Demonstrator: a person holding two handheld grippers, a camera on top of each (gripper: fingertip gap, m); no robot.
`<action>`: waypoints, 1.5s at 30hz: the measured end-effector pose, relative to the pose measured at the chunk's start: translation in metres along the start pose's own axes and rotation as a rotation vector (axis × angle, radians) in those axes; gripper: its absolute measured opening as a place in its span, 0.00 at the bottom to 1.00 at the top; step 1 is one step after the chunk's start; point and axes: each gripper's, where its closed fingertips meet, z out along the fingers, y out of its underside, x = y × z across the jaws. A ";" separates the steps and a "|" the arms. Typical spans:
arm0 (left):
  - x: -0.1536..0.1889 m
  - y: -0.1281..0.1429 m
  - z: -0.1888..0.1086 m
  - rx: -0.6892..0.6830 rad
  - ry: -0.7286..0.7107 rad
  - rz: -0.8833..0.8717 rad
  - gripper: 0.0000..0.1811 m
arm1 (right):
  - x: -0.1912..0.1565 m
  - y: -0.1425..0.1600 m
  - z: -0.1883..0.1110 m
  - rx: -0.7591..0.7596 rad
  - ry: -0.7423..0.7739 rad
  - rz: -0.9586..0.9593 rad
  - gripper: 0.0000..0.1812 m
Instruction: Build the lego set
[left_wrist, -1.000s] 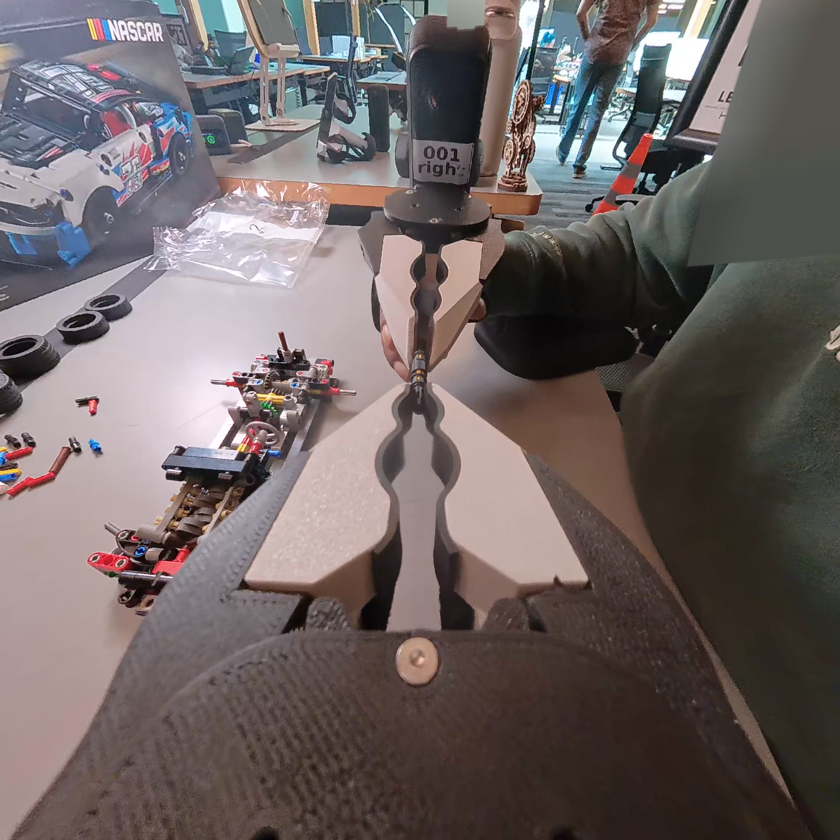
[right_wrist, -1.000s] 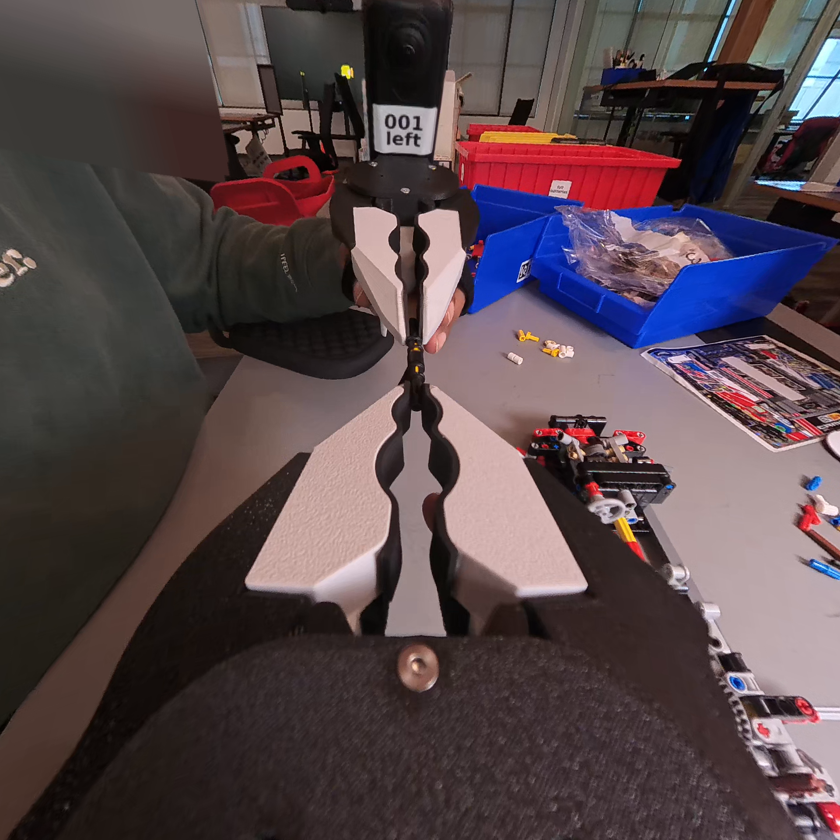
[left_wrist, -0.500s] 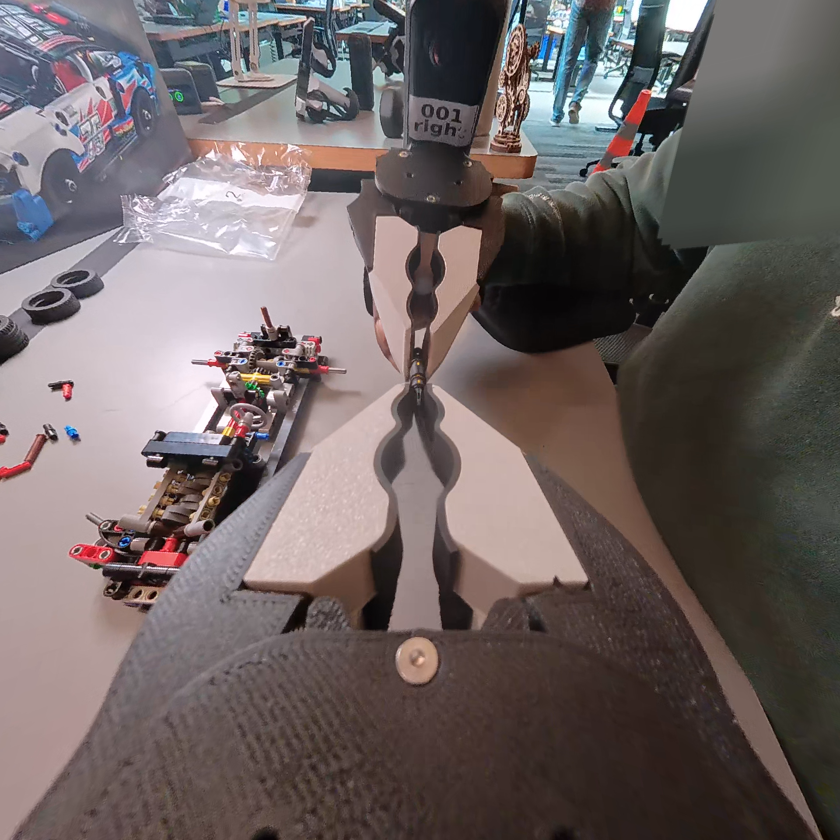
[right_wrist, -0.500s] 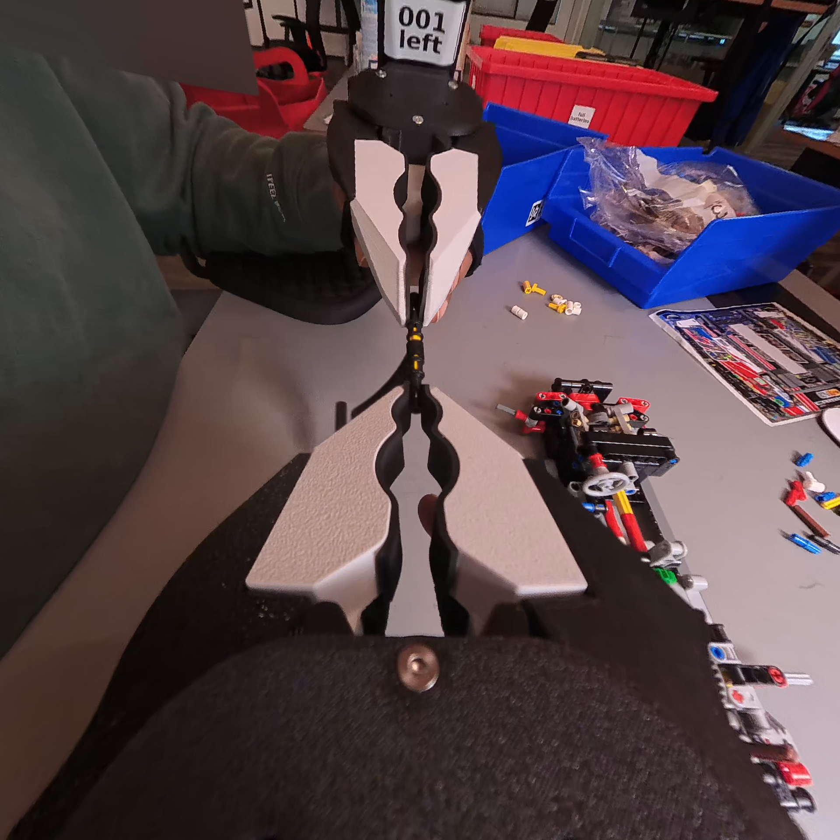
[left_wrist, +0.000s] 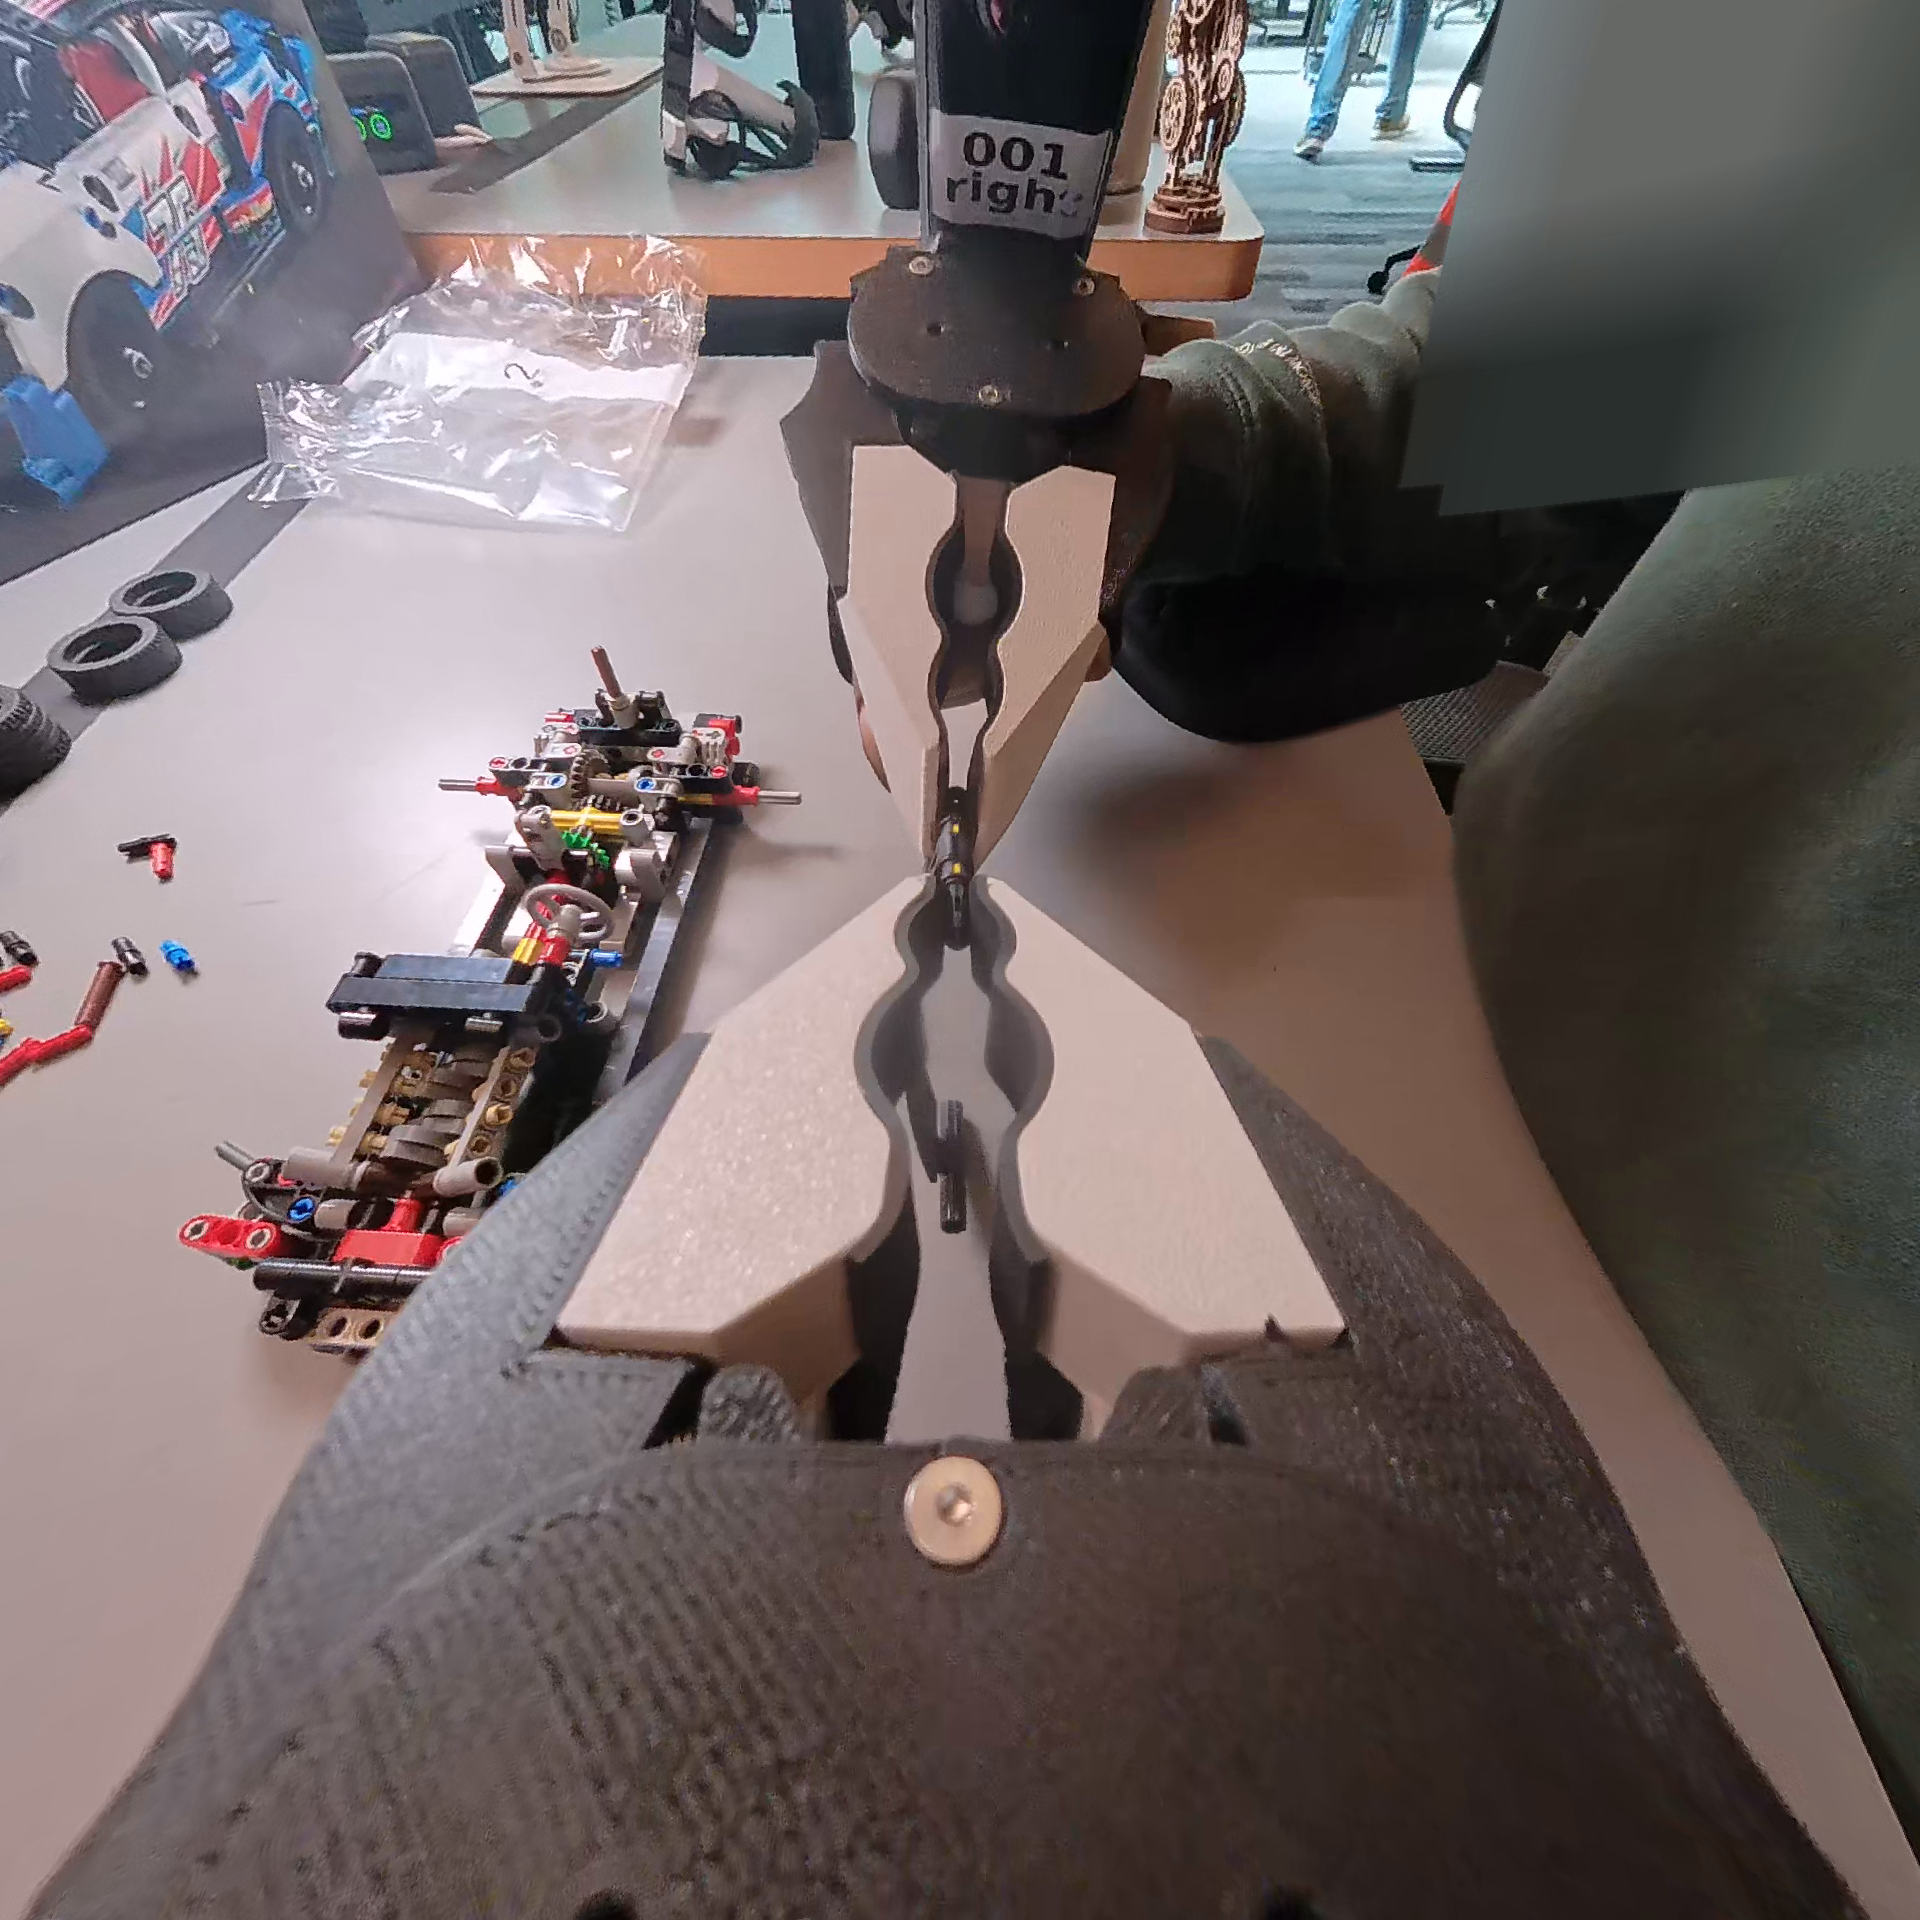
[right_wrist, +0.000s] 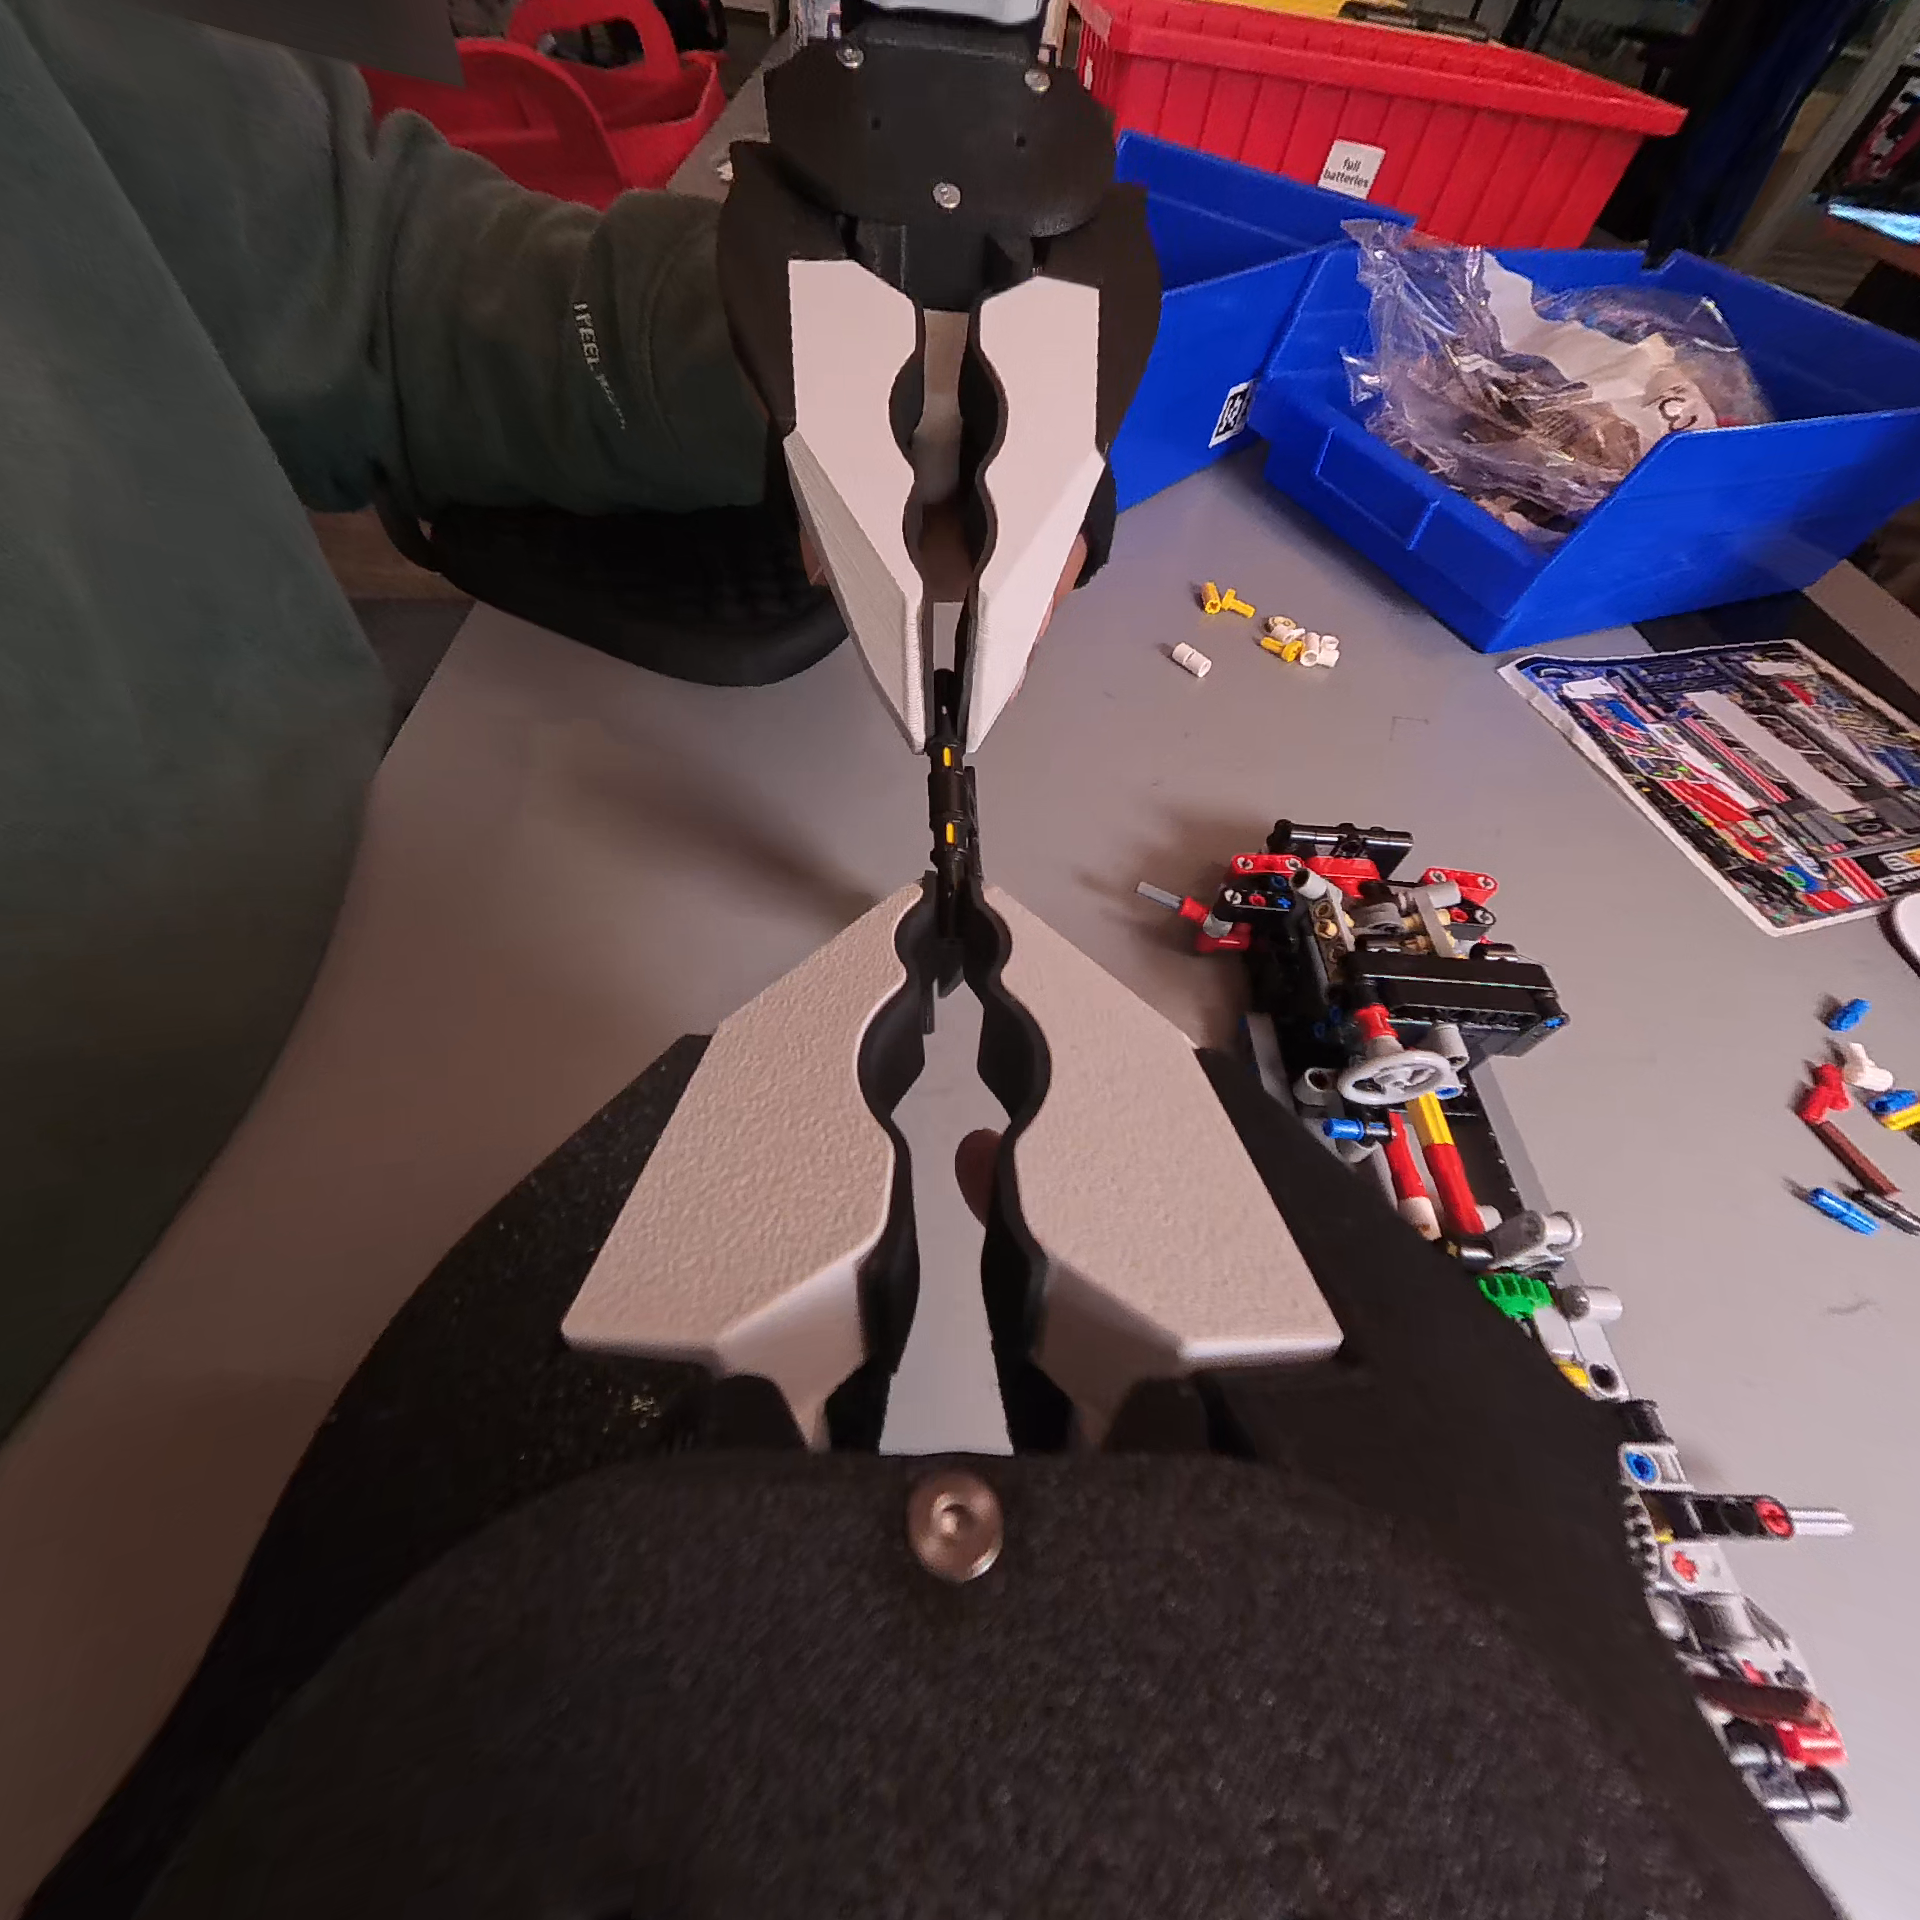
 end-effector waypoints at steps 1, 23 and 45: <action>0.000 -0.001 0.000 0.014 -0.001 -0.004 0.01 | 0.000 -0.001 -0.001 0.008 0.002 0.003 0.00; -0.021 0.060 0.004 -0.124 0.002 -0.245 0.11 | 0.012 0.024 0.010 -0.188 0.278 -0.509 0.00; -0.008 0.089 0.007 -0.264 0.074 -0.234 0.12 | 0.023 0.055 -0.004 -0.197 0.143 -0.077 0.17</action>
